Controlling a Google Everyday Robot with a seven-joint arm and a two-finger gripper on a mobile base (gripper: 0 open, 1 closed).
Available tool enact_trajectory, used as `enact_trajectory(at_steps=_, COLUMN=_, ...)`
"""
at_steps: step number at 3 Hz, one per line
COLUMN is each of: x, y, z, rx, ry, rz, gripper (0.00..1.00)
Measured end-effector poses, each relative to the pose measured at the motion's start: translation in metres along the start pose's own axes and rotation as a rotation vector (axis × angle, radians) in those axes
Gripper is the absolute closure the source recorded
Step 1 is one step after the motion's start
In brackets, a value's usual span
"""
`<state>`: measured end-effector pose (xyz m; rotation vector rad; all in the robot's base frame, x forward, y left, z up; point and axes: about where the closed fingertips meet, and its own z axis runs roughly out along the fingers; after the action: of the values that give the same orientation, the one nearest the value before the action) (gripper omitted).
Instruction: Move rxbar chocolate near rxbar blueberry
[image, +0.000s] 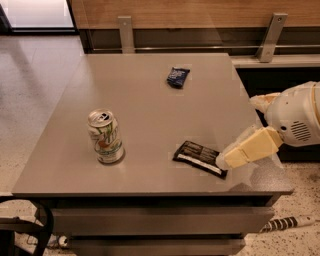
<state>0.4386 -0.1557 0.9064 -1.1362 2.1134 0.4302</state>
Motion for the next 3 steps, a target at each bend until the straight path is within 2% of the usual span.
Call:
enact_trajectory(at_steps=1, x=0.007, y=0.013, z=0.033, rx=0.006, ry=-0.134, rz=0.051, gripper=0.00)
enact_trajectory(at_steps=2, x=0.000, y=0.015, z=0.045, rx=0.033, ry=-0.221, rz=0.064, gripper=0.00)
enact_trajectory(at_steps=3, x=-0.003, y=0.014, z=0.043, rx=0.036, ry=-0.225, rz=0.061, gripper=0.00)
